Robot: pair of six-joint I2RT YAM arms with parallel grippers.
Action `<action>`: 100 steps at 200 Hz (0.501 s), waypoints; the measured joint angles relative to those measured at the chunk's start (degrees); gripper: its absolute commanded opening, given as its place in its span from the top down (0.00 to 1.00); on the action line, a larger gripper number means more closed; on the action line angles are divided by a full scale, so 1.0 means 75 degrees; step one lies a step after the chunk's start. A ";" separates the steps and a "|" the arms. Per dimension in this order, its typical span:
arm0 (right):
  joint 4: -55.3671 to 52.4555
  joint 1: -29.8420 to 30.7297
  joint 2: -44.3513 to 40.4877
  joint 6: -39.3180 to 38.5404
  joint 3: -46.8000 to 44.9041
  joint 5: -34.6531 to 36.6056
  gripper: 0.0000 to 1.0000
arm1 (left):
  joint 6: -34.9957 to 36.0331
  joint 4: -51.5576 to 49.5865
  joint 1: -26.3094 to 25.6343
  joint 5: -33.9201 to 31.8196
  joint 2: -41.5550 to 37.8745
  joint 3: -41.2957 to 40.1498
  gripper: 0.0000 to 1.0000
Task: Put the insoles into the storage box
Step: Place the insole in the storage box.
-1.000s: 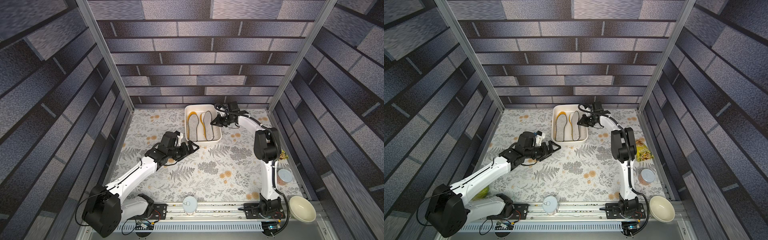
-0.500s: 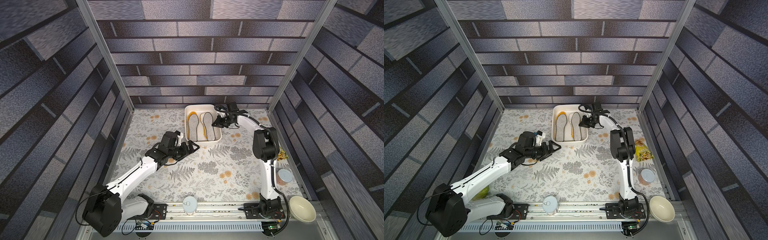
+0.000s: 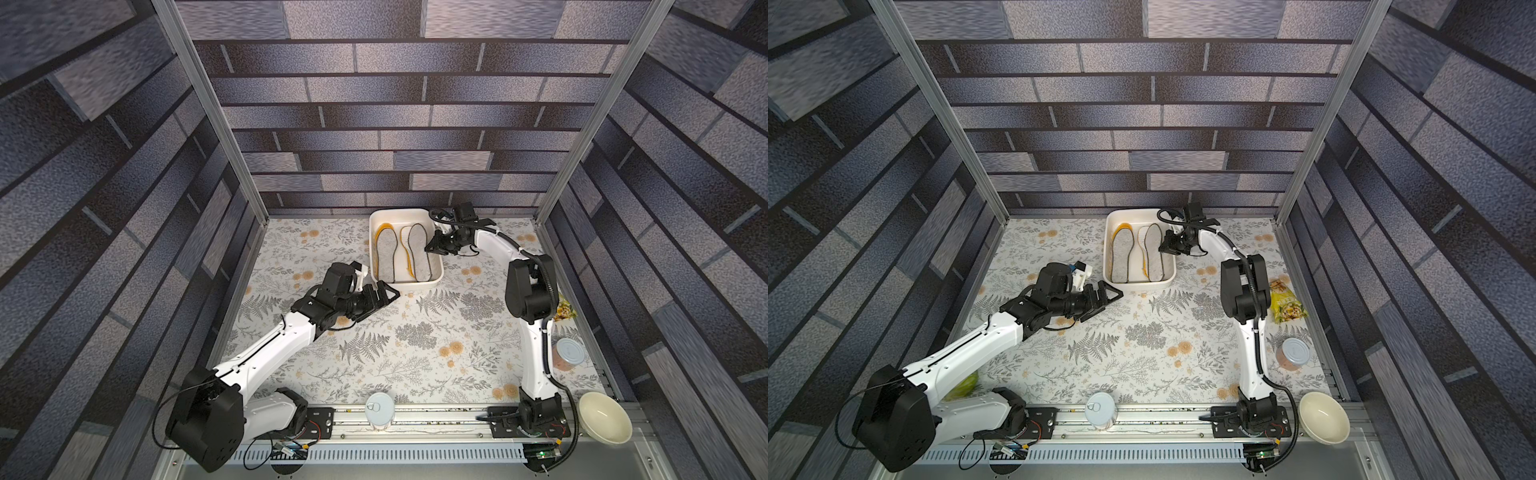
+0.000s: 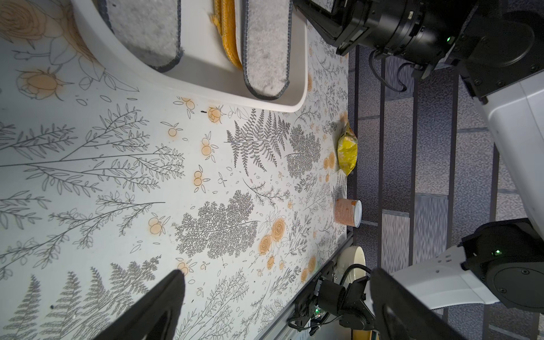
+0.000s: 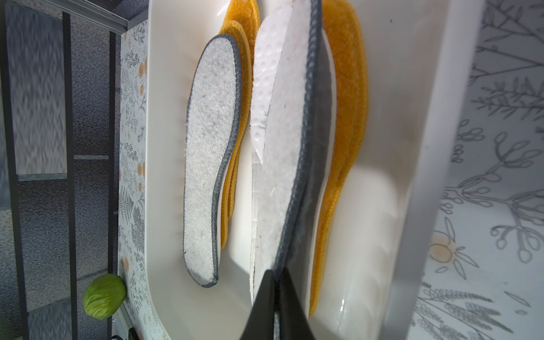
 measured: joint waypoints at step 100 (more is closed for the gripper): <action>0.0408 0.0000 0.0003 -0.0003 0.0000 -0.0469 0.95 | 0.0000 0.0023 0.0000 0.0026 0.0073 0.0000 0.00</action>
